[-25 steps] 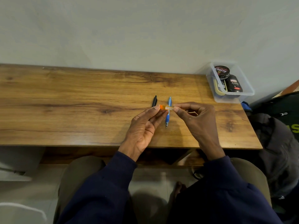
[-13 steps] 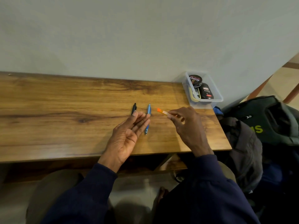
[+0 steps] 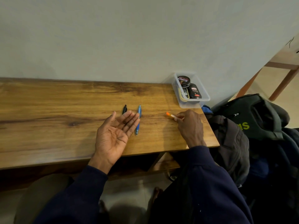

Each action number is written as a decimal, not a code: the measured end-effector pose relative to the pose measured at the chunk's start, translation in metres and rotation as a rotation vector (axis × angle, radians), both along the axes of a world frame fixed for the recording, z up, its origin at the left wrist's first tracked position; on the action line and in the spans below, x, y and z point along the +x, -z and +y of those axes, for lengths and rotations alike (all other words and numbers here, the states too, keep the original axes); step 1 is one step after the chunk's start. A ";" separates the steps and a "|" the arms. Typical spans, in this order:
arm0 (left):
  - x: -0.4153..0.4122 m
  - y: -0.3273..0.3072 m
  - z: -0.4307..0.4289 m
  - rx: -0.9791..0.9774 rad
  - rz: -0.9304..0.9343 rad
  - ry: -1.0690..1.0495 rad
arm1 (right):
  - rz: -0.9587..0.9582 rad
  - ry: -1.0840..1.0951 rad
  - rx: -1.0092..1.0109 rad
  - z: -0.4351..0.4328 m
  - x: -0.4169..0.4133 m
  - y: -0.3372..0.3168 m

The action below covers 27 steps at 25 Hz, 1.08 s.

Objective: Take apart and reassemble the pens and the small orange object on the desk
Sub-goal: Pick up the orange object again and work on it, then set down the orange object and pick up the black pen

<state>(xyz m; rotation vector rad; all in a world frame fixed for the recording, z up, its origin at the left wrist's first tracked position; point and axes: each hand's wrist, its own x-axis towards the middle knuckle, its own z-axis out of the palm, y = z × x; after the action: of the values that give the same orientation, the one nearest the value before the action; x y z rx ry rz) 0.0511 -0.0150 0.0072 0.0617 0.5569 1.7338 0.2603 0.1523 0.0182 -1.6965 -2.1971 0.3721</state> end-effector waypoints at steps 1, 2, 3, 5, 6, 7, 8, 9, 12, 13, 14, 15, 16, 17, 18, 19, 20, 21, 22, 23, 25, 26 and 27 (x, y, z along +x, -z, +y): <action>0.000 0.001 0.000 0.004 0.001 0.003 | -0.013 0.006 -0.011 -0.001 0.000 0.000; 0.000 0.002 -0.001 0.009 0.002 0.005 | -0.027 0.015 -0.019 -0.001 -0.001 0.000; -0.001 0.003 -0.001 0.015 0.001 0.008 | -0.039 0.027 -0.022 -0.002 -0.001 0.001; -0.002 0.006 -0.001 0.032 -0.004 0.012 | -0.045 0.048 -0.015 -0.005 -0.002 0.001; -0.002 0.007 -0.001 0.042 -0.011 0.014 | -0.041 0.048 -0.009 -0.006 -0.002 0.001; -0.002 0.008 0.000 0.051 -0.018 0.016 | -0.035 0.037 -0.004 -0.006 -0.003 0.000; -0.002 0.008 0.000 0.058 -0.022 0.019 | -0.028 0.020 -0.004 -0.007 -0.005 0.000; -0.001 0.009 0.000 0.061 -0.024 0.023 | -0.015 0.006 -0.004 -0.007 -0.006 0.001; 0.000 0.007 0.000 0.076 -0.035 0.040 | 0.019 -0.013 0.047 -0.011 -0.010 0.000; -0.001 0.006 -0.001 0.086 -0.044 0.043 | 0.024 -0.029 0.094 -0.014 -0.012 -0.001; 0.000 0.005 -0.001 0.097 -0.054 0.047 | 0.043 -0.057 0.146 -0.017 -0.012 -0.003; 0.000 0.004 -0.001 0.107 -0.063 0.052 | 0.092 -0.102 0.190 -0.021 -0.013 -0.006; 0.000 0.003 -0.001 0.113 -0.067 0.057 | 0.175 -0.175 0.212 -0.026 -0.015 -0.010; 0.001 0.003 0.000 0.114 -0.068 0.062 | 0.272 -0.274 0.214 -0.034 -0.019 -0.014; 0.000 0.003 0.000 0.111 -0.067 0.066 | 0.350 -0.386 0.200 -0.043 -0.025 -0.018; 0.000 0.003 0.001 0.105 -0.068 0.072 | 0.400 -0.495 0.178 -0.054 -0.033 -0.022; 0.000 0.003 0.001 0.102 -0.066 0.079 | 0.427 -0.593 0.148 -0.065 -0.042 -0.026; 0.000 0.003 0.001 0.101 -0.060 0.086 | 0.436 -0.675 0.112 -0.076 -0.051 -0.029; 0.000 0.003 0.001 0.101 -0.053 0.090 | 0.419 -0.739 0.079 -0.085 -0.060 -0.030; -0.001 0.003 0.001 0.097 -0.047 0.089 | 0.376 -0.782 0.056 -0.092 -0.068 -0.029; -0.001 0.002 0.001 0.091 -0.044 0.087 | 0.275 -0.797 0.046 -0.101 -0.077 -0.026; 0.000 0.001 0.000 0.094 -0.049 0.084 | 0.245 -0.781 0.046 -0.104 -0.079 -0.024; 0.000 -0.001 0.000 0.100 -0.055 0.081 | 0.233 -0.762 0.044 -0.106 -0.080 -0.022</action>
<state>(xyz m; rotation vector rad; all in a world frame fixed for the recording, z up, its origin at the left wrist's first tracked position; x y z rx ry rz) 0.0510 -0.0149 0.0078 0.1055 0.4212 1.6782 0.1798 0.0463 0.0407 -0.6815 -2.5531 0.6534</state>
